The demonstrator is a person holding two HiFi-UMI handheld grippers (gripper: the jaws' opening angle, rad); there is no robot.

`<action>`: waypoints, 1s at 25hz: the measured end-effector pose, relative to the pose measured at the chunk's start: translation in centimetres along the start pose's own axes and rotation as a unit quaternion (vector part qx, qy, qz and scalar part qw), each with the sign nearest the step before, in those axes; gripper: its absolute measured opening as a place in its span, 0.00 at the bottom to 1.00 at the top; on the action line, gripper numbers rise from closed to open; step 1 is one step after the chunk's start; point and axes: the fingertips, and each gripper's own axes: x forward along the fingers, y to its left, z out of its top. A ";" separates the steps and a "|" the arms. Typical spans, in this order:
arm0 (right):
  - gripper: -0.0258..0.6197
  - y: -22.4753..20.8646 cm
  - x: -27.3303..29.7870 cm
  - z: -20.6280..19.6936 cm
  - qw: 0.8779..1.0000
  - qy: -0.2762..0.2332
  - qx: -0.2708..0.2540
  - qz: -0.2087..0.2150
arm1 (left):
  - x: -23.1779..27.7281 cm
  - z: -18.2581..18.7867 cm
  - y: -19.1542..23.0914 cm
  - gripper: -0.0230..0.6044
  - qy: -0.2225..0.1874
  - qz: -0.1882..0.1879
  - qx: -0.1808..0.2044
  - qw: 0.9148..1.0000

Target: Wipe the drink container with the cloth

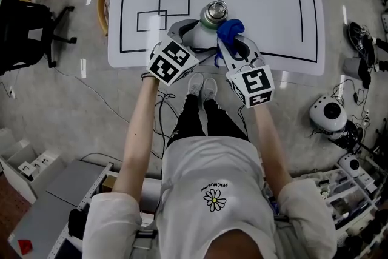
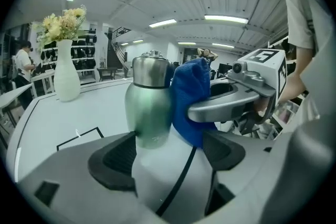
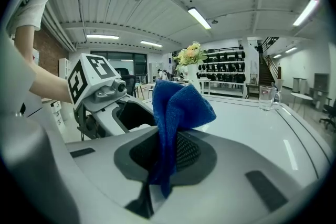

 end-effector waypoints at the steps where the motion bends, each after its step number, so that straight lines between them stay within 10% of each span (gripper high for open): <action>1: 0.11 0.1 0.0 0.0 1.000 0.002 -0.002 0.000 | -0.2 0.0 -0.5 0.64 -0.003 -0.002 -0.007 1.000; 25: 0.11 -4.4 -1.5 5.5 0.999 -0.037 0.022 -0.006 | -0.4 1.9 2.3 0.64 -0.020 0.034 -0.002 0.999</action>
